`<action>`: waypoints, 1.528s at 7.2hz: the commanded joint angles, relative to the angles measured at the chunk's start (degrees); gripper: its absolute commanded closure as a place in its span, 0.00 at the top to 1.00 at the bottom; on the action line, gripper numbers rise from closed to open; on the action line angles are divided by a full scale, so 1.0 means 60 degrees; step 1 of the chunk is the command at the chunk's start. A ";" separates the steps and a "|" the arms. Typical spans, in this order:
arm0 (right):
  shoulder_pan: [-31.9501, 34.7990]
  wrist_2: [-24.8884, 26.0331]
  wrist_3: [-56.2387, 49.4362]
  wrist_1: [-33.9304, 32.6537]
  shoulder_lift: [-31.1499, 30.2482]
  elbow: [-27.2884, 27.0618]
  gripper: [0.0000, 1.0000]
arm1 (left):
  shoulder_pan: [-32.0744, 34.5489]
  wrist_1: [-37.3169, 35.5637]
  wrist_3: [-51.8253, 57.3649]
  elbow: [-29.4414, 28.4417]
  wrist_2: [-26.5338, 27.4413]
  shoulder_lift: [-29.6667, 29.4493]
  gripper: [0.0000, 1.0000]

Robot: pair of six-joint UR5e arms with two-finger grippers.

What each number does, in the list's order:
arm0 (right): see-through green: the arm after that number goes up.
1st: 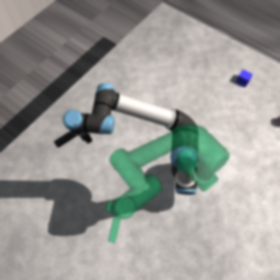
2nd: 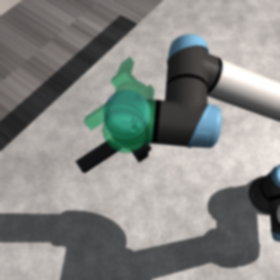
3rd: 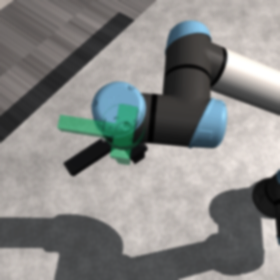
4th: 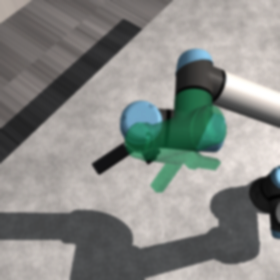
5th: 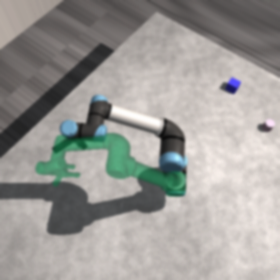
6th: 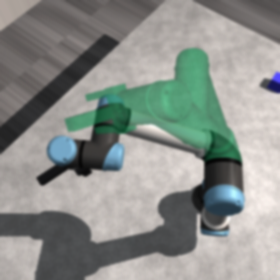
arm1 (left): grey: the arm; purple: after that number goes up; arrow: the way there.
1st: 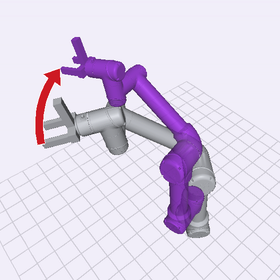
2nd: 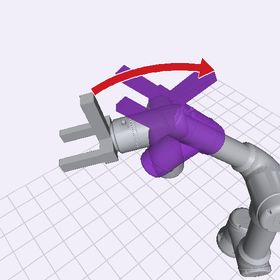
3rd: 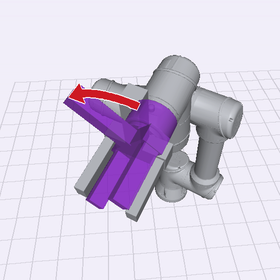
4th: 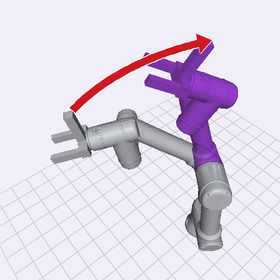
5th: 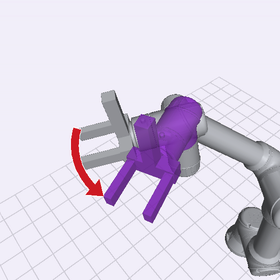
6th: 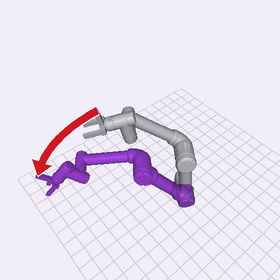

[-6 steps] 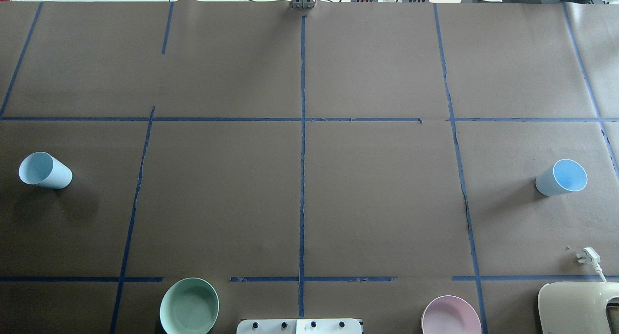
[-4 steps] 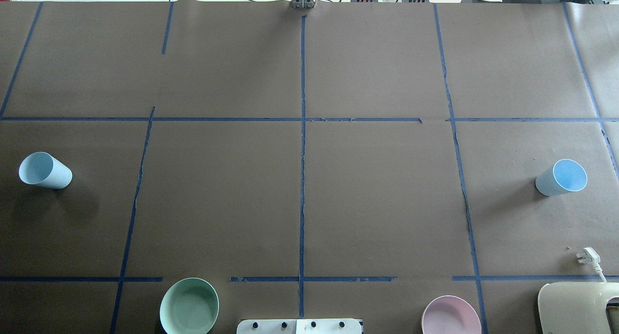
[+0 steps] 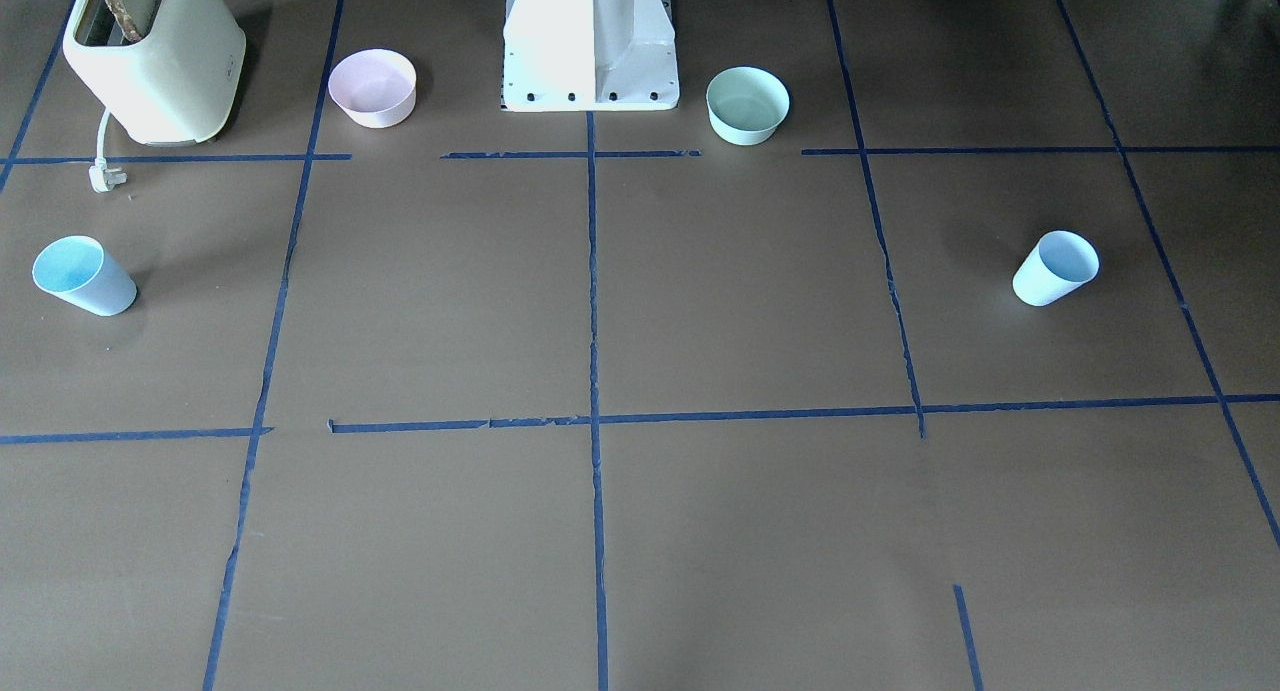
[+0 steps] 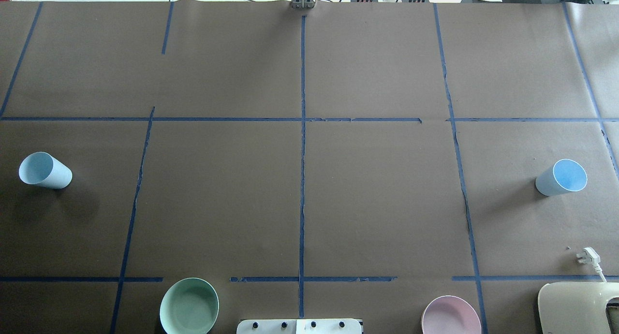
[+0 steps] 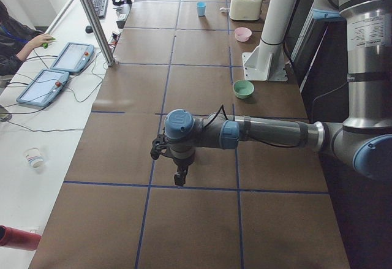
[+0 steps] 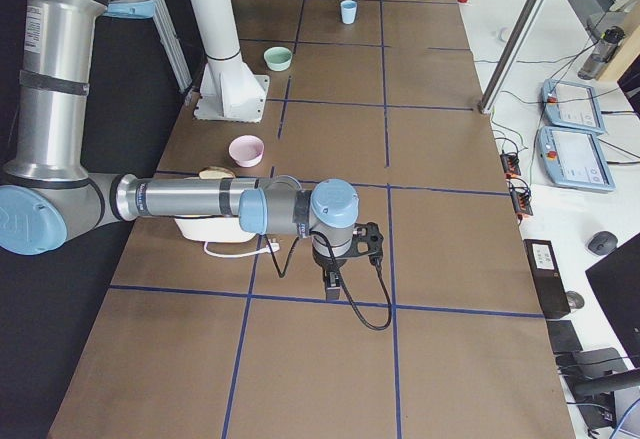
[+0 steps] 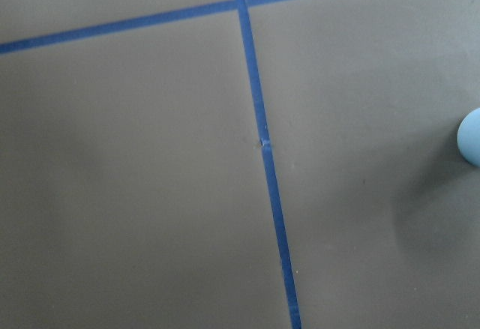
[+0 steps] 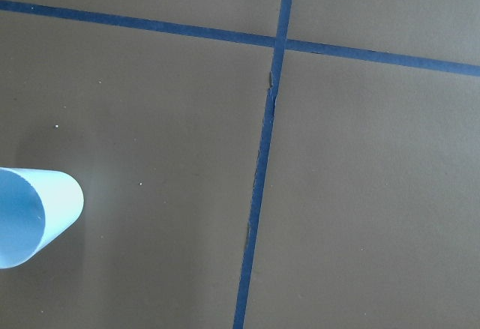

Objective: Stack blue cups with both arms

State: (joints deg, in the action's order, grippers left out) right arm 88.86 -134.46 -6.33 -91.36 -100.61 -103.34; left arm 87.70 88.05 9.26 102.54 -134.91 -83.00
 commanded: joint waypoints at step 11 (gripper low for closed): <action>-0.0001 -0.0032 0.0000 0.0198 -0.0062 0.0113 1.00 | -0.5095 0.5539 -0.8750 -0.0435 0.1948 0.0313 0.93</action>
State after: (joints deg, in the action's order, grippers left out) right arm 88.86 -134.65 -6.26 -90.18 -100.90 -102.73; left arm 57.79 121.17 -42.74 100.51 -123.24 -80.91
